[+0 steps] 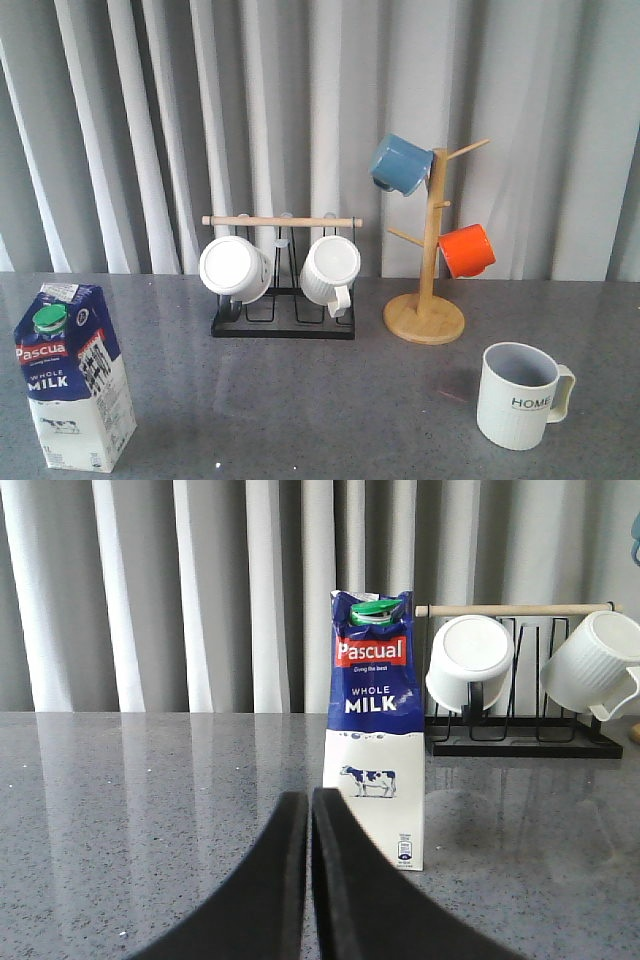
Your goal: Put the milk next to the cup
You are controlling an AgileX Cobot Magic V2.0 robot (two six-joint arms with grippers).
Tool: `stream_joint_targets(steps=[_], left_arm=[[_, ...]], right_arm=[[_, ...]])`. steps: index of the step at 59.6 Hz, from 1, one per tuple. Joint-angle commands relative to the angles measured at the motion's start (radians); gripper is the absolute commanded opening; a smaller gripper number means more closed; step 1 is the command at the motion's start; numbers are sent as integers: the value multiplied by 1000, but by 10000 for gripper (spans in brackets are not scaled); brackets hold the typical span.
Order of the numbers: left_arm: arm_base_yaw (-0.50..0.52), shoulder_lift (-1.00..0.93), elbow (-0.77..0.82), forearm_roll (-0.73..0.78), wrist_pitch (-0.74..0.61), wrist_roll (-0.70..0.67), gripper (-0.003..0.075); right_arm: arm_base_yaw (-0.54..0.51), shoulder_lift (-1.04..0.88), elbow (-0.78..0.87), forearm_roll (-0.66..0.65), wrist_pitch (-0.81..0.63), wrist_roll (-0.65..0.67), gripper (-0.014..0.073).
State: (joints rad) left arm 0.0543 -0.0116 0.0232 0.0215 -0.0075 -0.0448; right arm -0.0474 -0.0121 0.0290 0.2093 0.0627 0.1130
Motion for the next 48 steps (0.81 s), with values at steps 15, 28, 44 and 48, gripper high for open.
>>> stream_joint_targets(steps=[15,28,44,48], left_arm=[[2,-13,-27,-11,-116,-15,-6],[2,-13,-27,-12,-178,-261,-6],[2,-13,-37,-11,-400,-592,57],[2,-12,-67,-5,-396,-687,94]], right_arm=[[-8,-13,8,102,-99,-2,-4],[-6,-13,4,157,-99,-3,-4],[-4,47,-201,140,42,-17,3],[-4,100,-268,121,47,-47,24]])
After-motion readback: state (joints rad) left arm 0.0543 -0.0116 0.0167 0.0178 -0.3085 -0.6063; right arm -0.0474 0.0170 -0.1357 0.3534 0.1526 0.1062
